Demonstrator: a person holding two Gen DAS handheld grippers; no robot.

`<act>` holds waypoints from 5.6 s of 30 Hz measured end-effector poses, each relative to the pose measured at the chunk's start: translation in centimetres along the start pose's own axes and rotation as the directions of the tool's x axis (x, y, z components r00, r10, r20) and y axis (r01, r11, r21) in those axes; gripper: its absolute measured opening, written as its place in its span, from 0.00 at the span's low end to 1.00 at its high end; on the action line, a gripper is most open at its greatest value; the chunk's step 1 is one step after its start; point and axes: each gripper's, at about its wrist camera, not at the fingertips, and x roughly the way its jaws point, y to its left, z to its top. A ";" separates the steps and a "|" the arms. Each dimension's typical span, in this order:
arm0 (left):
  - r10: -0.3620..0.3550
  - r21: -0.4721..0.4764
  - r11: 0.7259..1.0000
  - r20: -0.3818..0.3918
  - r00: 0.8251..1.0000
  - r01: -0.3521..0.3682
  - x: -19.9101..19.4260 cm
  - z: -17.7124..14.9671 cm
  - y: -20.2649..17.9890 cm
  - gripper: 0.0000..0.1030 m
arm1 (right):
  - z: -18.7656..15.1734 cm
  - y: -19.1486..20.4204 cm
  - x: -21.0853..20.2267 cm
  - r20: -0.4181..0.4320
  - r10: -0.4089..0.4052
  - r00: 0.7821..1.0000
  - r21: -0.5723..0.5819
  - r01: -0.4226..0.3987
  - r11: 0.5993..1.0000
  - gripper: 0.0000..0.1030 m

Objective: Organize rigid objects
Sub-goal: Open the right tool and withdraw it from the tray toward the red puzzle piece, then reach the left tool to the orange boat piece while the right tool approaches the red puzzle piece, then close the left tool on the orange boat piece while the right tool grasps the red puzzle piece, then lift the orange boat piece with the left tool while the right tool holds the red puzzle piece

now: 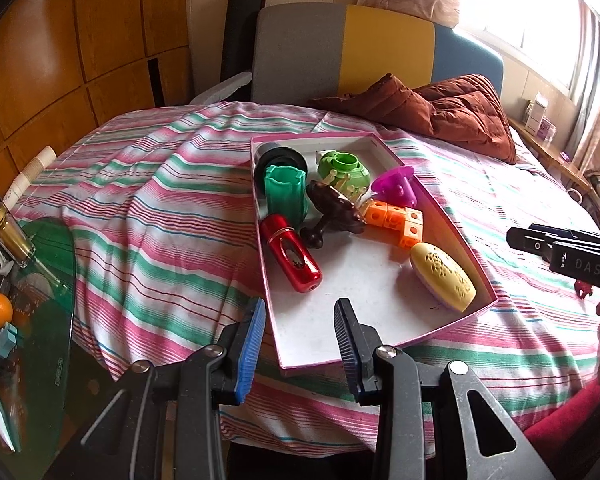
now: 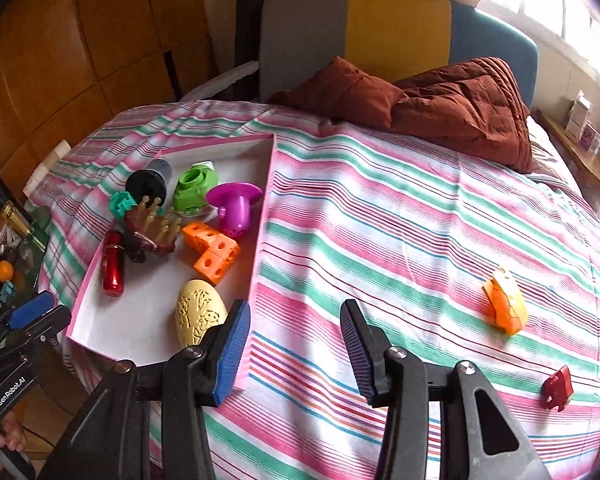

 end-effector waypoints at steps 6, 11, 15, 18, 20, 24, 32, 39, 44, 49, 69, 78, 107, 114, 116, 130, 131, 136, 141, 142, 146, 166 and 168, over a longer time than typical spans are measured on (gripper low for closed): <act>-0.014 0.022 1.000 -0.002 1.000 0.015 0.2 0.3 -1.1 0.36 | 0.0 -4.4 -0.9 0.005 -0.064 0.998 0.080 0.064 0.995 0.46; -0.023 0.039 0.999 -0.005 1.000 0.024 0.2 0.4 -1.8 0.36 | 0.0 -8.2 -2.0 0.013 -0.119 0.993 0.135 0.117 0.984 0.46; -0.038 0.054 0.998 0.005 0.999 0.038 -0.1 0.7 -2.5 0.36 | -0.1 -11.6 -3.1 0.026 -0.176 0.984 0.194 0.167 0.967 0.46; -0.056 0.069 0.996 0.011 0.998 0.055 -0.2 1.1 -3.2 0.36 | -0.6 -15.0 -3.9 0.037 -0.219 0.975 0.280 0.200 0.939 0.46; -0.073 0.082 0.994 0.016 0.997 0.071 -0.3 1.5 -3.8 0.36 | -1.2 -17.7 -4.4 0.042 -0.257 0.966 0.360 0.225 0.906 0.46; -0.105 0.118 0.988 0.024 0.994 0.101 -0.4 2.5 -5.5 0.36 | -3.4 -23.2 -5.6 0.051 -0.334 0.941 0.552 0.252 0.795 0.46; -0.222 0.216 0.953 0.014 0.975 0.214 -0.2 4.6 -11.6 0.45 | -9.3 -30.2 -7.7 0.073 -0.289 0.954 0.887 0.070 0.456 0.46; -0.348 0.274 0.892 -0.085 0.933 0.358 1.9 5.4 -18.1 0.51 | -9.3 -30.0 -6.9 0.081 -0.229 0.970 0.890 0.034 0.455 0.46; -0.373 0.282 0.868 -0.175 0.911 0.410 4.3 5.4 -22.4 0.51 | -9.3 -29.9 -6.5 0.088 -0.196 0.977 0.888 0.012 0.460 0.46; -0.409 0.284 0.839 -0.236 0.882 0.465 6.4 6.3 -27.0 0.51 | -9.2 -29.9 -6.5 0.097 -0.190 0.977 0.888 0.001 0.459 0.46; -0.332 0.200 0.891 -0.326 0.885 0.407 16.6 9.1 -36.4 0.28 | -8.5 -29.9 -6.0 0.128 -0.146 0.981 0.878 -0.044 0.477 0.46; -0.413 0.243 0.833 -0.327 0.850 0.498 13.1 6.0 -30.5 0.28 | -9.7 -30.9 -5.0 0.105 -0.108 0.989 0.912 -0.053 0.406 0.46; -0.413 0.325 0.816 -0.252 0.875 0.479 8.7 1.0 -27.0 0.29 | -8.6 -29.1 -1.0 -0.082 0.068 0.994 0.865 0.037 0.500 0.52; -0.411 0.328 0.817 -0.245 0.878 0.474 9.0 1.0 -27.2 0.30 | -7.7 -27.9 -0.4 -0.118 0.063 0.991 0.817 0.061 0.573 0.64; -0.406 0.337 0.818 -0.237 0.883 0.467 8.8 0.8 -27.2 0.30 | -7.5 -27.6 -0.4 -0.130 0.053 0.990 0.804 0.074 0.590 0.64; -0.435 0.318 0.812 -0.228 0.871 0.489 9.2 1.0 -26.7 0.30 | -6.6 -26.1 -0.3 -0.296 0.069 0.953 0.704 0.168 0.690 0.64; -0.438 0.314 0.812 -0.227 0.870 0.491 9.2 1.0 -26.7 0.30 | -6.5 -25.9 -0.2 -0.318 0.061 0.946 0.681 0.183 0.709 0.64; -0.450 0.298 0.812 -0.229 0.863 0.503 9.2 1.0 -26.6 0.30 | -5.8 -23.2 0.5 -0.386 -0.061 0.920 0.499 0.264 0.826 0.49; -0.450 0.312 0.808 -0.223 0.865 0.501 9.1 0.9 -26.7 0.30 | -4.4 -20.4 1.0 -0.345 -0.158 0.925 0.347 0.282 0.895 0.32; -0.450 0.314 0.808 -0.221 0.866 0.499 9.1 0.8 -26.7 0.30 | -4.2 -20.0 1.3 -0.321 -0.166 0.933 0.327 0.273 0.904 0.32; -0.444 0.316 0.812 -0.212 0.871 0.491 9.0 0.6 -26.8 0.30 | -3.4 -19.3 2.7 -0.305 -0.186 0.934 0.272 0.273 0.923 0.33; -0.411 0.362 0.819 -0.174 0.895 0.446 8.5 0.1 -27.2 0.29 | -3.2 -19.2 4.2 -0.276 -0.214 0.937 0.216 0.278 0.936 0.32; -0.409 0.358 0.821 -0.176 0.896 0.445 8.4 0.2 -27.2 0.29 | -3.1 -19.1 4.3 -0.272 -0.216 0.938 0.213 0.278 0.937 0.32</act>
